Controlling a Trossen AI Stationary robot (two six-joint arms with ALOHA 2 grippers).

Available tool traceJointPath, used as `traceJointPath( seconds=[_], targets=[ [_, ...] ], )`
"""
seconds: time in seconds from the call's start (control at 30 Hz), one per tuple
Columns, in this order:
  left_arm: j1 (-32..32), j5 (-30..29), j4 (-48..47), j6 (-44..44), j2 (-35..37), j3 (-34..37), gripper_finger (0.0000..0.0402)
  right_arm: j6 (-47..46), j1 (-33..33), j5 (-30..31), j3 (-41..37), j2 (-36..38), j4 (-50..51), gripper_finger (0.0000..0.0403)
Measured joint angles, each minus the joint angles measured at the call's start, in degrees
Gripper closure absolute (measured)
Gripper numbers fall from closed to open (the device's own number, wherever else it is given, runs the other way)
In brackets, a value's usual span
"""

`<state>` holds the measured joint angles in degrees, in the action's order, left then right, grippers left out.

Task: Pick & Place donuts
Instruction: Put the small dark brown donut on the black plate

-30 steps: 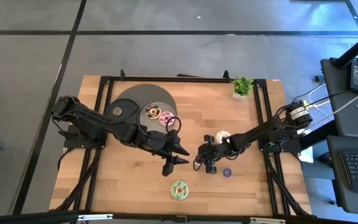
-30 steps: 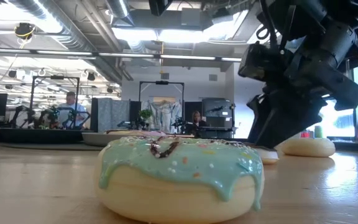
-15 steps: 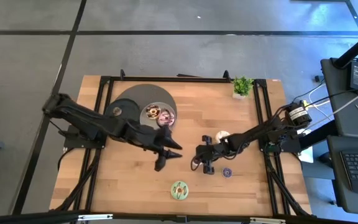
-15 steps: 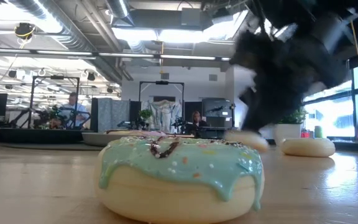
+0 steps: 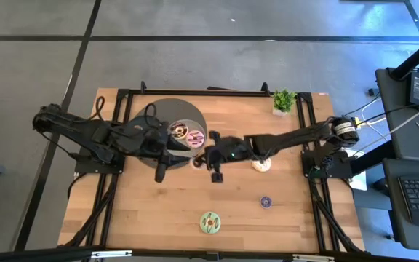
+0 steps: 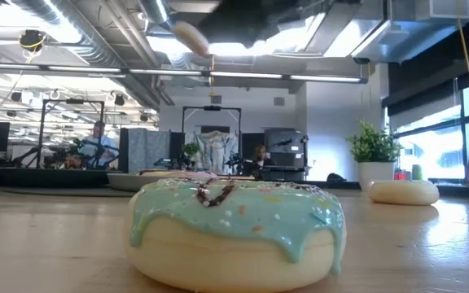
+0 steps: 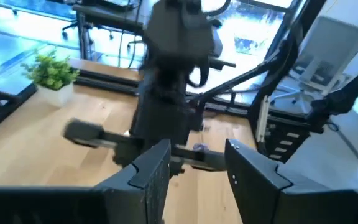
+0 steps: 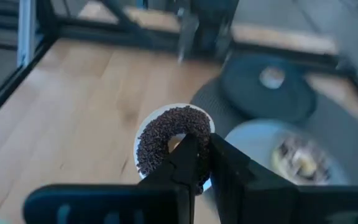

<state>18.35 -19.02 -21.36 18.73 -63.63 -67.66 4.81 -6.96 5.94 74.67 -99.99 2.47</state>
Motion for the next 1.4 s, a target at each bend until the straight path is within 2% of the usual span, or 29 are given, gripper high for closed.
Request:
traceJointPath(
  seconds=[0.2,0.33,0.6,0.77,0.97,1.27,1.4],
  targets=[
    [0.0,0.0,-5.5,0.6,2.1,0.0,0.0249,1.4,4.6,-4.7,8.2,-5.5,0.0,0.0362],
    [0.0,-0.9,-11.5,2.8,4.1,0.0,0.0251,-0.1,6.4,-7.8,10.7,-11.0,0.4,0.0362],
    [0.0,-5.5,-21.1,6.0,7.7,0.0,0.025,-0.1,6.8,-8.6,11.4,-20.4,0.0,0.0362],
    [-0.1,-8.9,-23.3,5.4,8.3,0.0,0.0251,-3.1,6.6,-8.6,11.4,-24.8,-1.7,0.0362],
    [-0.1,-11.4,-24.0,4.0,8.3,0.0,0.0252,-2.9,5.5,-8.6,11.4,-27.2,-1.9,0.0362],
    [-0.1,-11.4,-24.0,2.6,8.3,0.0,0.0252,-1.4,4.8,-8.6,11.4,-27.2,-2.0,0.0361],
    [-0.1,-11.4,-24.0,2.6,8.3,0.0,0.0253,-1.4,4.8,-8.6,11.4,-27.2,-1.0,0.0348]
  ],
)
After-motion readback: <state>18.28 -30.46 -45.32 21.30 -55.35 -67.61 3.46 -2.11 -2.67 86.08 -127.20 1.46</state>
